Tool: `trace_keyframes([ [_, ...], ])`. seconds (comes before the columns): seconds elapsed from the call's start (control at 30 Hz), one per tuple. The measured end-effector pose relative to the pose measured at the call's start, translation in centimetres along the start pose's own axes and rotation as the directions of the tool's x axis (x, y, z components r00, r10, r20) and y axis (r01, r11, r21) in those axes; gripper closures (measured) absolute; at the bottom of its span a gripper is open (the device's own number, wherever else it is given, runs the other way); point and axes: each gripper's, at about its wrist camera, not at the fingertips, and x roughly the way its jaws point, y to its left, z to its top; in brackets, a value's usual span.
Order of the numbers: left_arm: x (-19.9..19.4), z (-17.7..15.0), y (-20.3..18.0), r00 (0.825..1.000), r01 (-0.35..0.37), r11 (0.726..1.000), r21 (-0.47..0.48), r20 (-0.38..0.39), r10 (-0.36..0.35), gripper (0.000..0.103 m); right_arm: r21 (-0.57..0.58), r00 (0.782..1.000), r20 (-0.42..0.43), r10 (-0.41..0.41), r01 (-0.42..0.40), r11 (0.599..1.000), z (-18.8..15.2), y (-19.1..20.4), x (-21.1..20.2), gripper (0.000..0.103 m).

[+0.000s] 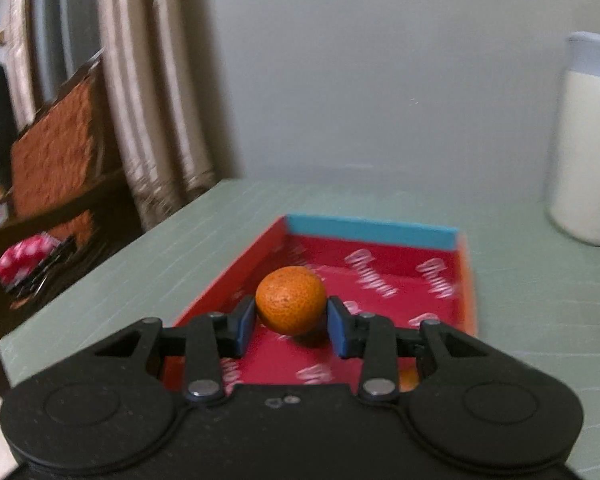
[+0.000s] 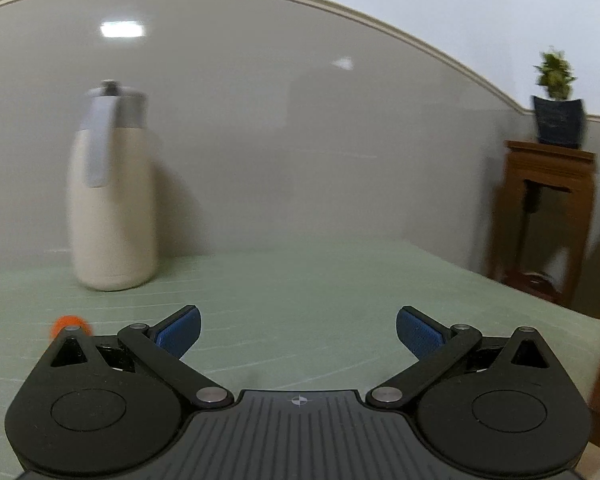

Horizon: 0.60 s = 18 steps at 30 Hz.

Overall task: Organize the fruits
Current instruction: 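Carry the orange with the left gripper into the box and release, then reach the right gripper to the last mandarin orange and close on it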

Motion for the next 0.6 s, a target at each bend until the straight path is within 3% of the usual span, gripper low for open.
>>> trace_keyframes([
  [0.1, 0.1, -0.2, 1.1, 0.999, -0.032, 0.999, -0.007, -0.003, 0.032, 0.069, -0.010, 0.998, -0.003, 0.068, -0.068, 0.998, 0.0, 1.5, -0.1, 0.000],
  [0.17, -0.3, -0.3, 1.8, 0.999, -0.036, 0.999, -0.013, 0.006, 0.036, 0.058, -0.023, 0.994, -0.010, 0.109, -0.109, 0.994, -0.1, 2.7, -0.1, 0.000],
  [0.23, -0.7, 0.0, 2.3, 0.998, -0.061, 0.998, -0.023, 0.018, 0.061, 0.018, -0.031, 0.988, -0.024, 0.150, -0.151, 0.988, 0.0, 3.9, 0.1, 0.000],
  [0.33, -2.5, -0.3, 3.0, 0.995, -0.067, 0.998, -0.018, 0.073, 0.068, 0.016, -0.032, 0.975, -0.056, 0.214, -0.216, 0.976, 0.3, 5.3, 0.5, 0.000],
  [0.43, -3.6, -0.5, 3.8, 0.993, -0.064, 0.998, -0.009, 0.094, 0.065, 0.009, -0.029, 0.959, -0.083, 0.271, -0.274, 0.961, 0.5, 6.9, 0.9, 0.000],
  [0.6, -4.8, -1.5, 6.7, 0.988, -0.099, 0.995, -0.020, 0.119, 0.101, 0.006, -0.045, 0.933, -0.140, 0.332, -0.341, 0.939, 0.7, 9.0, 2.1, 0.000],
])
